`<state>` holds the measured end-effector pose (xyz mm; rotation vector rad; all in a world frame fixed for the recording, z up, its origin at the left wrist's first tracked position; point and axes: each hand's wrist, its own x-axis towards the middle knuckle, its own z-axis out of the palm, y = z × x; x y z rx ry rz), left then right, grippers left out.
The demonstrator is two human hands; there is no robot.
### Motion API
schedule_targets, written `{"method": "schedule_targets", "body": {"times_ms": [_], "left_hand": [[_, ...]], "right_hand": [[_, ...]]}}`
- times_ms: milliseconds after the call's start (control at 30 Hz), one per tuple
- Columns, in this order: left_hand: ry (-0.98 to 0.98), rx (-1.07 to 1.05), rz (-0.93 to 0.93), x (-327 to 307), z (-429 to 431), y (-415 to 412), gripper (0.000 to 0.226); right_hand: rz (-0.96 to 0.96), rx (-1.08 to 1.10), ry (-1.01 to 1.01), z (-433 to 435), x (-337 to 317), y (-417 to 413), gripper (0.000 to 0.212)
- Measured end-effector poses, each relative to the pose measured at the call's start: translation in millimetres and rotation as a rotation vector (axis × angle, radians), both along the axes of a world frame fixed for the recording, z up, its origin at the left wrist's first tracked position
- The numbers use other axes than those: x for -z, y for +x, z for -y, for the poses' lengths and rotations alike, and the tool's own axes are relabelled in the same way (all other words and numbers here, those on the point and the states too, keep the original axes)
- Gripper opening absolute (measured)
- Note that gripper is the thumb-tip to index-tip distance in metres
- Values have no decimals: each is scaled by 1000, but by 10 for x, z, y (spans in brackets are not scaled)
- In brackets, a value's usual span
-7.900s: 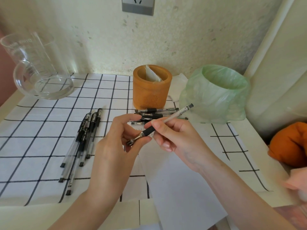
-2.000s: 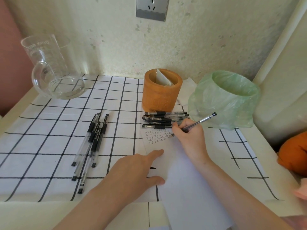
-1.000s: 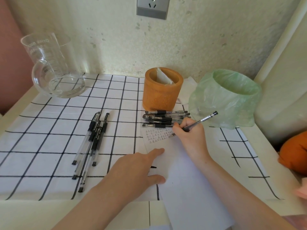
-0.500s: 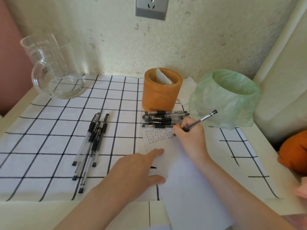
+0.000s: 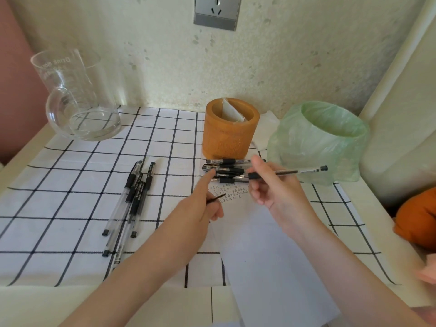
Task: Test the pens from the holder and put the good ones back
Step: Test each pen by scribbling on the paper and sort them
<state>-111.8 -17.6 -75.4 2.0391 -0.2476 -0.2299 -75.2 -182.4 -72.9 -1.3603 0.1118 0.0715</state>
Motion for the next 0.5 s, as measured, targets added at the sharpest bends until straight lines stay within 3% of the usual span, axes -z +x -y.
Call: {"method": "schedule_targets", "body": {"times_ms": [67,200,500], "left_hand": [[-123,-50,32,-9,-4,8,58],[-246,-137,45,-37,-41,-9,65],[-201,-132,49,-67,1,-27,63]], "right_hand": [[-31,-70,86,0,-68,-64,29],[-11,-77,35,-12,-110,-137,24],[1,-125,-42,-81,-64,-168,26]]}}
